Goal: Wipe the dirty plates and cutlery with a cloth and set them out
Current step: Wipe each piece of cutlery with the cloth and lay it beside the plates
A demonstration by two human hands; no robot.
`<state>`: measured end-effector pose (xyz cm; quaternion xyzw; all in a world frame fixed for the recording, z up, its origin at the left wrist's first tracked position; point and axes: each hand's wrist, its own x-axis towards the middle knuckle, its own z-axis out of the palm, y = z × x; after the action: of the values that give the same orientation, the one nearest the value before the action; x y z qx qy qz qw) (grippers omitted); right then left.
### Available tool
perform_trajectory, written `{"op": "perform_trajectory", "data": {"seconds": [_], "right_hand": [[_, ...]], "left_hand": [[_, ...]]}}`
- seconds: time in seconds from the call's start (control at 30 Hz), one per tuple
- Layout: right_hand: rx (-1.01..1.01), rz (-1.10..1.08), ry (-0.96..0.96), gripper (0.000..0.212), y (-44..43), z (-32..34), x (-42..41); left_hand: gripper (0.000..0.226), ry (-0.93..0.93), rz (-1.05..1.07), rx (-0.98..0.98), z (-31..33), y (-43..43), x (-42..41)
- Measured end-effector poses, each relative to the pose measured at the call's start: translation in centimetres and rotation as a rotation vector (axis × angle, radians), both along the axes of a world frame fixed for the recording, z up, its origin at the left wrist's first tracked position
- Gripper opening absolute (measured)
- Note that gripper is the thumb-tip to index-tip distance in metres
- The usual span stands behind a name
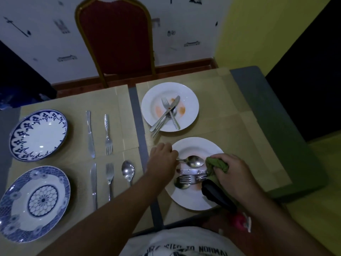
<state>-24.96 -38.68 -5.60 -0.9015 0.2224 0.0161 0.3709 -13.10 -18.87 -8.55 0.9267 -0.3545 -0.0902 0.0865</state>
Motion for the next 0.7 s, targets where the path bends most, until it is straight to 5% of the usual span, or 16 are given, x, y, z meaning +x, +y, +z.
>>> {"op": "perform_trajectory", "data": {"seconds": [0.5,0.7], "right_hand": [[0.019,0.012,-0.035,0.035,-0.3,-0.1,-1.4],[-0.013,-0.048,-0.049,0.036,1.9,1.5,-1.2]], "left_hand": [[0.042,0.116,0.041,0.207,0.1,-0.8,-1.6],[0.015,0.672,0.284,-0.043,3.0,0.1,-2.0]]}}
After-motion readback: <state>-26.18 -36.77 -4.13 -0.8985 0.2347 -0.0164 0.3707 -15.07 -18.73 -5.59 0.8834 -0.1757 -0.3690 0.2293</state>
